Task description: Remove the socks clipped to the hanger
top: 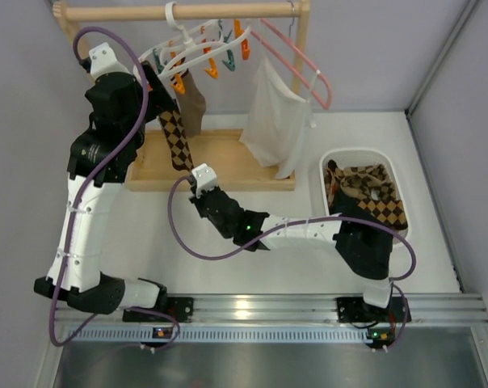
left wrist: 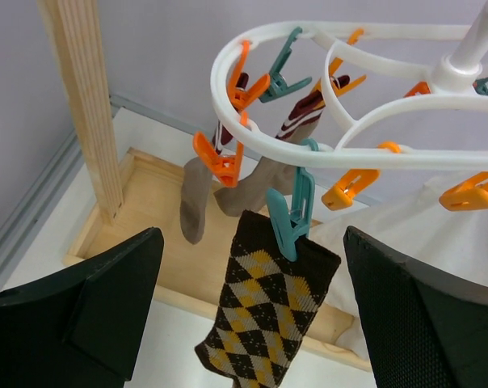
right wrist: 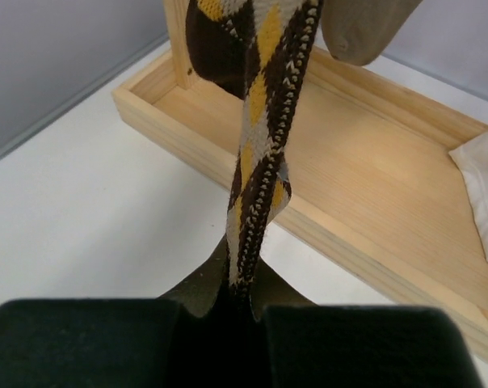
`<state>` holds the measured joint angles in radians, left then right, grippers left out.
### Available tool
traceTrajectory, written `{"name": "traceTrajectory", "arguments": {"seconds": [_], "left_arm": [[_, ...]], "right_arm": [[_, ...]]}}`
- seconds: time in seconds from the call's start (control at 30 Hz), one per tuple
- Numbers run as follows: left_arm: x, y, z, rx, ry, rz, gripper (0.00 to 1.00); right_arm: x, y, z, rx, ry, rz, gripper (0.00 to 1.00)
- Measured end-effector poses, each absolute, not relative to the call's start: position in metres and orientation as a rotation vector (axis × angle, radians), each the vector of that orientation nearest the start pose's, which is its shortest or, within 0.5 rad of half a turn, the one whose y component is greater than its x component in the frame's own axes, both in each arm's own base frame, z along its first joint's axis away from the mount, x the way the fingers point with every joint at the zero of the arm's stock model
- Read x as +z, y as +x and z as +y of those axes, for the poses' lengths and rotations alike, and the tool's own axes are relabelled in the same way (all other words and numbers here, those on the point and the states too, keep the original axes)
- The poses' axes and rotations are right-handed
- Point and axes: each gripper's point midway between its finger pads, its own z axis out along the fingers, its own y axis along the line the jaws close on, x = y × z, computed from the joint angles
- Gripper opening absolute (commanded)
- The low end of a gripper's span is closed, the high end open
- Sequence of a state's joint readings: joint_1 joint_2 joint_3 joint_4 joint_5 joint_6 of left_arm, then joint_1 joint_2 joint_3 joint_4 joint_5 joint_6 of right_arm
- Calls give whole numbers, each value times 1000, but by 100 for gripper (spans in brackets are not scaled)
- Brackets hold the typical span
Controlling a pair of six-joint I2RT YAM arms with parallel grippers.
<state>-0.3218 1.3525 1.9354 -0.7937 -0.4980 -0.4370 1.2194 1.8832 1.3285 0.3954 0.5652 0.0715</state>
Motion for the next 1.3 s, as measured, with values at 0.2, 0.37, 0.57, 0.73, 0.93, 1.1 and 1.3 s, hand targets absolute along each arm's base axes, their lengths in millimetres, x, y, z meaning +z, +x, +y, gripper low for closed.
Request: {"name": "traceTrajectory", "arguments": {"seconds": [0.2, 0.37, 0.57, 0.73, 0.93, 1.1, 1.3], "left_arm": [[485, 363, -41, -64, -456, 1660, 89], [478, 380, -46, -40, -443, 1684, 84], [463, 394, -50, -17, -432, 1723, 83], [459, 399, -51, -1, -425, 1733, 79], [449, 409, -52, 25, -419, 1758, 68], [444, 413, -53, 34, -418, 1769, 59], [444, 418, -56, 30, -416, 1769, 37]], "right_arm": [[204, 282, 490, 358, -572, 1631, 0], [206, 278, 496, 275, -586, 1610, 0], [203, 274, 502, 232, -612, 1601, 0], [201, 277, 505, 201, -627, 1596, 0], [194, 276, 506, 175, -643, 1598, 0], [193, 276, 506, 160, -657, 1600, 0], [192, 276, 505, 159, -661, 1602, 0]]}}
